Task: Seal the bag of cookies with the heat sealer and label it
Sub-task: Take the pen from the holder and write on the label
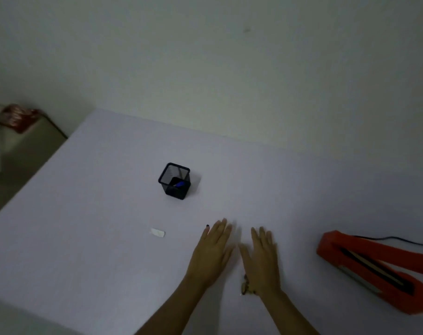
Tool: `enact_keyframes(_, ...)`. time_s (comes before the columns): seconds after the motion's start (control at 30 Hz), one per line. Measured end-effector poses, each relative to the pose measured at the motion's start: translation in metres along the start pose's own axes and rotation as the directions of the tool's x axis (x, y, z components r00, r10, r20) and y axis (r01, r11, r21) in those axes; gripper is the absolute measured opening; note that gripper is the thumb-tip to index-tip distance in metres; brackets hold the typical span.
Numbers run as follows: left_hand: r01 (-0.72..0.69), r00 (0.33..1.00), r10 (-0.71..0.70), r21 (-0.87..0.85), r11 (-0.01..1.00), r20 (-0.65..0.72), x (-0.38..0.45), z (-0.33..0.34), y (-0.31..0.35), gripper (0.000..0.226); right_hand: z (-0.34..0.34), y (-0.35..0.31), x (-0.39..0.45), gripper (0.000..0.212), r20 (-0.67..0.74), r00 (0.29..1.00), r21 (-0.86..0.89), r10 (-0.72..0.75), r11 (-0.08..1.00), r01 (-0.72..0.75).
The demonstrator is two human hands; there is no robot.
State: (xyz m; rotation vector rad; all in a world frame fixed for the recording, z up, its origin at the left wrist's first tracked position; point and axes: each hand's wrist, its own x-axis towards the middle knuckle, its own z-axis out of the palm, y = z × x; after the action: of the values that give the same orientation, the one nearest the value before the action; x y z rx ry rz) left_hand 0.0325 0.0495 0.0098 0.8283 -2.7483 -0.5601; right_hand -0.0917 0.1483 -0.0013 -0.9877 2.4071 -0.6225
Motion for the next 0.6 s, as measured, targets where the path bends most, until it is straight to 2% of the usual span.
enact_keyframes(0.1, 0.131, 0.972, -0.133, -0.025, 0.991, -0.193, 0.009, -0.040, -0.040, 0.050, -0.004, -0.060, 0.032, 0.064, -0.014, 0.990, 0.084, -0.138, 0.987, 0.138)
enact_keyframes(0.2, 0.239, 0.940, -0.230, 0.004, 0.971, -0.252, 0.022, -0.079, -0.092, 0.052, -0.001, -0.124, 0.064, 0.060, -0.064, 0.957, 0.023, -0.281, 0.959, 0.283)
enact_keyframes(0.3, 0.256, 0.958, -0.239, 0.102, 0.961, -0.156, 0.033, -0.095, -0.146, 0.057, 0.014, -0.170, 0.089, 0.058, -0.069, 0.945, -0.037, -0.319, 0.948, 0.317)
enact_keyframes(0.43, 0.140, 0.988, -0.149, 0.223, 0.965, 0.026, 0.041, -0.095, -0.189, 0.063, 0.043, -0.198, 0.107, 0.052, -0.095, 0.968, -0.014, -0.232, 0.973, 0.232)
enact_keyframes(0.5, 0.057, 0.996, -0.070, 0.237, 0.970, 0.048, 0.042, -0.089, -0.201, 0.063, 0.054, -0.206, 0.109, 0.042, -0.140, 0.970, 0.004, -0.198, 0.980, 0.201)
enact_keyframes(0.6, 0.024, 0.996, -0.040, 0.209, 0.978, 0.074, 0.042, -0.088, -0.209, 0.058, 0.060, -0.219, 0.107, 0.022, -0.201, 0.962, -0.005, -0.182, 0.983, 0.185)
